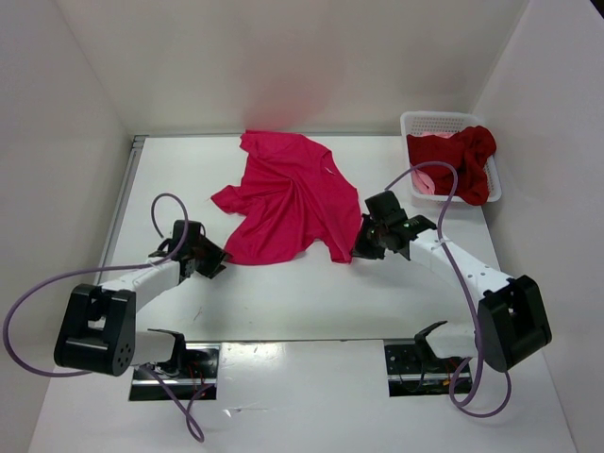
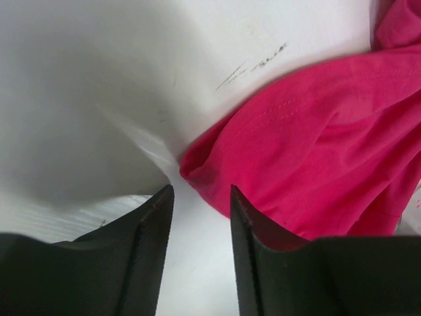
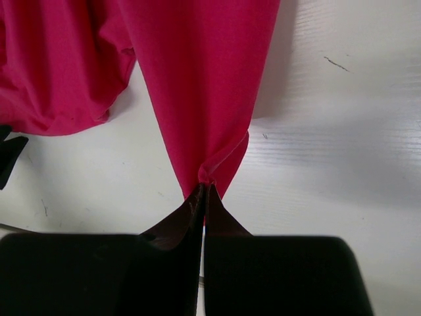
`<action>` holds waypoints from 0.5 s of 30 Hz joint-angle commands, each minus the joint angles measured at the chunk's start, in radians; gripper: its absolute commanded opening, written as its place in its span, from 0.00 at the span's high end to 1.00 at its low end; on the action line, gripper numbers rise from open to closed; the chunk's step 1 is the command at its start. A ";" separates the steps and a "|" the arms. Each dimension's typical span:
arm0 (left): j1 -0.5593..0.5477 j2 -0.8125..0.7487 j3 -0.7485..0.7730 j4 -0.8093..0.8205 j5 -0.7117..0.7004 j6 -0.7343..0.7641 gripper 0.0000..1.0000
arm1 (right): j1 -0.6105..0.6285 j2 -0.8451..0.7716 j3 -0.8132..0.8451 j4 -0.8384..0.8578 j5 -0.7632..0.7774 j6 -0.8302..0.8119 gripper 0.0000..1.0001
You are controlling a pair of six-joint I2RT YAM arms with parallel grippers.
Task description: Fold and stack the t-shirts
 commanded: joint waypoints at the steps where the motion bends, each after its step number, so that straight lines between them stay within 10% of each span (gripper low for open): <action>1: -0.013 0.018 0.001 0.063 -0.060 -0.048 0.54 | 0.000 -0.031 0.029 0.042 -0.009 0.009 1.00; 15: -0.013 0.009 0.180 -0.021 -0.105 0.044 0.99 | 0.000 -0.069 0.162 -0.060 0.086 -0.027 1.00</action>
